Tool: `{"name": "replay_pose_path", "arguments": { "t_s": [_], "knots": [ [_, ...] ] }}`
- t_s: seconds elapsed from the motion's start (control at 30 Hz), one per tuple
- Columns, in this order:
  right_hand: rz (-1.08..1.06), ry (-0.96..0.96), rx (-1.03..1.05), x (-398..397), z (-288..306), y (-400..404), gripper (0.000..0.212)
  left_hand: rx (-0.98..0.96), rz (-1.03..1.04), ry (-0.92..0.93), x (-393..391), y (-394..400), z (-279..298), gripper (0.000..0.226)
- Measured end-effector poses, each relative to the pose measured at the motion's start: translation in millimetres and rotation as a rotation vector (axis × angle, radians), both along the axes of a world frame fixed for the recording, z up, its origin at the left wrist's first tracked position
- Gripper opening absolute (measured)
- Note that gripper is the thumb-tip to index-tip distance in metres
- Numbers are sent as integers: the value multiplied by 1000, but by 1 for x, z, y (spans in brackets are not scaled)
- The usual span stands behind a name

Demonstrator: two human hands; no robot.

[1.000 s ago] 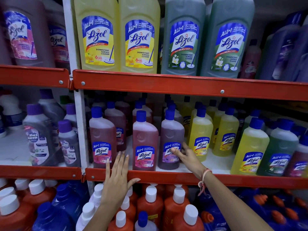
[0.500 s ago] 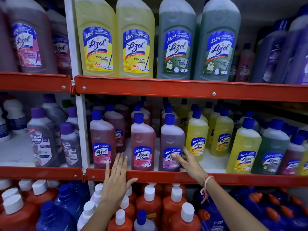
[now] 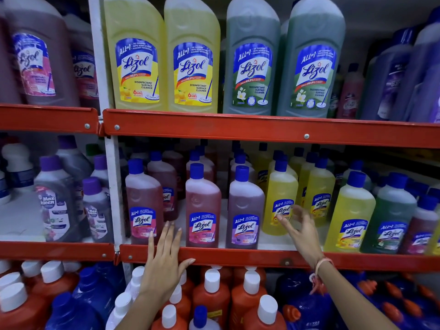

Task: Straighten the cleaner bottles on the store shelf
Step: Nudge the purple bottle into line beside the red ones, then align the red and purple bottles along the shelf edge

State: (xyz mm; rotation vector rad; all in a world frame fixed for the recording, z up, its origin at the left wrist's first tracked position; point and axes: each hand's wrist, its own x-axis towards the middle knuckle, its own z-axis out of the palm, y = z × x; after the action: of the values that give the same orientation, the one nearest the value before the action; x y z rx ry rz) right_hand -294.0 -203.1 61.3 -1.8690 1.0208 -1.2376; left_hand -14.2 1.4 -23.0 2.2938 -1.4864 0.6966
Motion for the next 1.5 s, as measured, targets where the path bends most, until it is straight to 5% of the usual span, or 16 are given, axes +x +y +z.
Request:
{"name": "replay_pose_path", "arguments": {
  "t_s": [0.13,0.43,0.6,0.8,1.27,1.5],
  "knots": [
    [60,-12,155,3,10,-20,87,-11,-1,-14,2,-2,-3,81],
    [238,22,312,5,19,-39,71,-36,-18,-49,5,-3,-4,81],
    [274,113,276,-8,14,-36,103,-26,-17,-57,4,-2,-2,82],
    [303,144,231,-21,15,-18,74,27,-1,-24,0,1,3,81],
    [288,238,184,-42,17,-1,59,107,46,28,-7,4,9,84],
    [190,255,186,-44,1,16,74,117,0,158,-15,10,19,86]
  ]
}}
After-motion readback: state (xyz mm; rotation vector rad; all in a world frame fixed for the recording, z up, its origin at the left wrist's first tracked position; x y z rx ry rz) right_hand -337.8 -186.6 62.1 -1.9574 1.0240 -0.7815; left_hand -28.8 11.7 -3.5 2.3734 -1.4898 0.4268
